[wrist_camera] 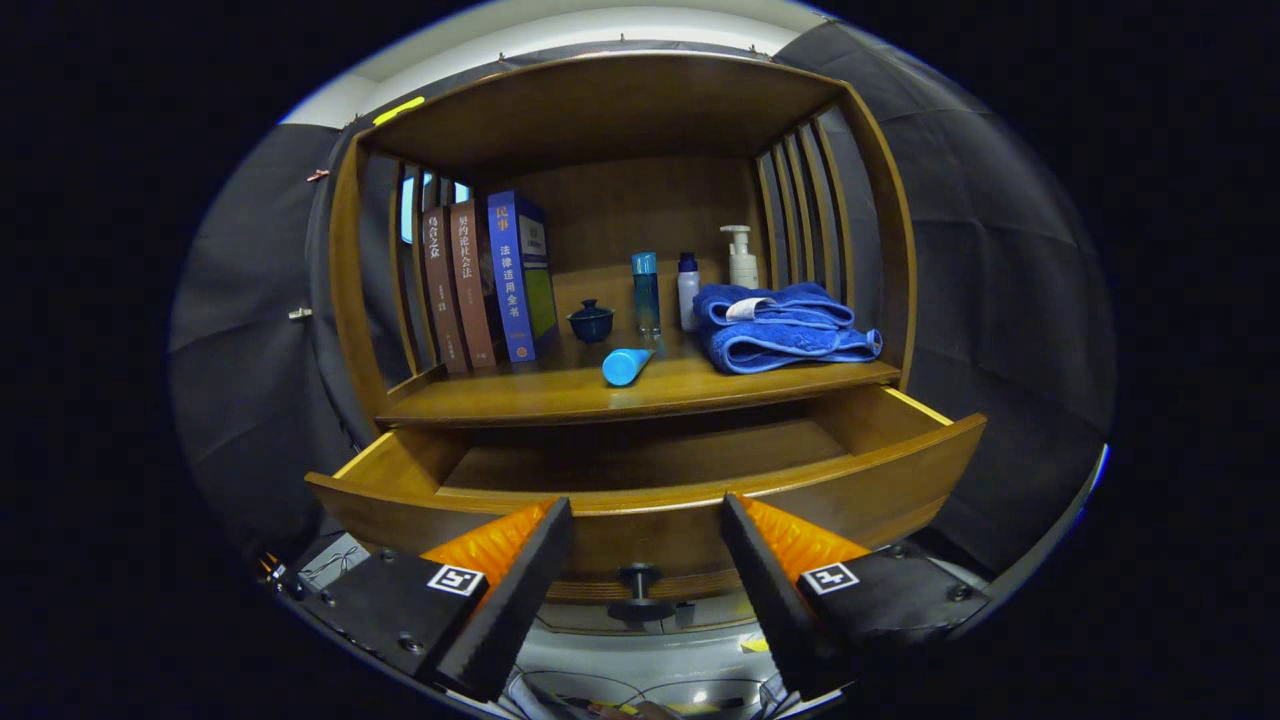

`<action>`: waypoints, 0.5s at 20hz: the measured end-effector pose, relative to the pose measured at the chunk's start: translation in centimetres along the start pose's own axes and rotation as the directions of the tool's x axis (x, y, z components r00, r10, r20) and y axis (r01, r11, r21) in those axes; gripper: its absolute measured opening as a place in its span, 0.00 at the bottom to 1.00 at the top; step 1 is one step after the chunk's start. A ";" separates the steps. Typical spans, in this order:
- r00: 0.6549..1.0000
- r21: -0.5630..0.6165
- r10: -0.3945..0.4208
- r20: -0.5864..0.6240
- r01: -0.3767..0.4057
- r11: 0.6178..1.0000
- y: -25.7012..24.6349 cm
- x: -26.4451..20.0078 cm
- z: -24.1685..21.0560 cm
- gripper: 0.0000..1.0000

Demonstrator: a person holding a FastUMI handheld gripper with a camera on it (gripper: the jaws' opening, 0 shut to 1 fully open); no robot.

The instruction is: Pull open the drawer, take out the items inside it, and place them on the countertop above the cabinet.

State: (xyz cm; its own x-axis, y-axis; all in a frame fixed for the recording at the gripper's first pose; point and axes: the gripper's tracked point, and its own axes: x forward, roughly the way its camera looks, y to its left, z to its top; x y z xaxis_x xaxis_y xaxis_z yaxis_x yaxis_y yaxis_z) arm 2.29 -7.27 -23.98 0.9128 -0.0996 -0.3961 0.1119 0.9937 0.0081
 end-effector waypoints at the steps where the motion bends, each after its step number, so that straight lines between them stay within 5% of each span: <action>1: 1.000 0.001 0.000 0.002 0.000 1.000 0.0 0.8 0.2 0.99; 10: 1.000 0.024 -0.009 -0.003 0.009 1.000 0.3 6.7 3.1 1.00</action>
State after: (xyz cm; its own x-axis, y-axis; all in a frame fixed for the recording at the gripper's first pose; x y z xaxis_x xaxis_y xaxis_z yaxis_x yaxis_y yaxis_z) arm 9.68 -7.79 -23.75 0.9104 -0.1082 -0.3994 0.1293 0.9913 0.0262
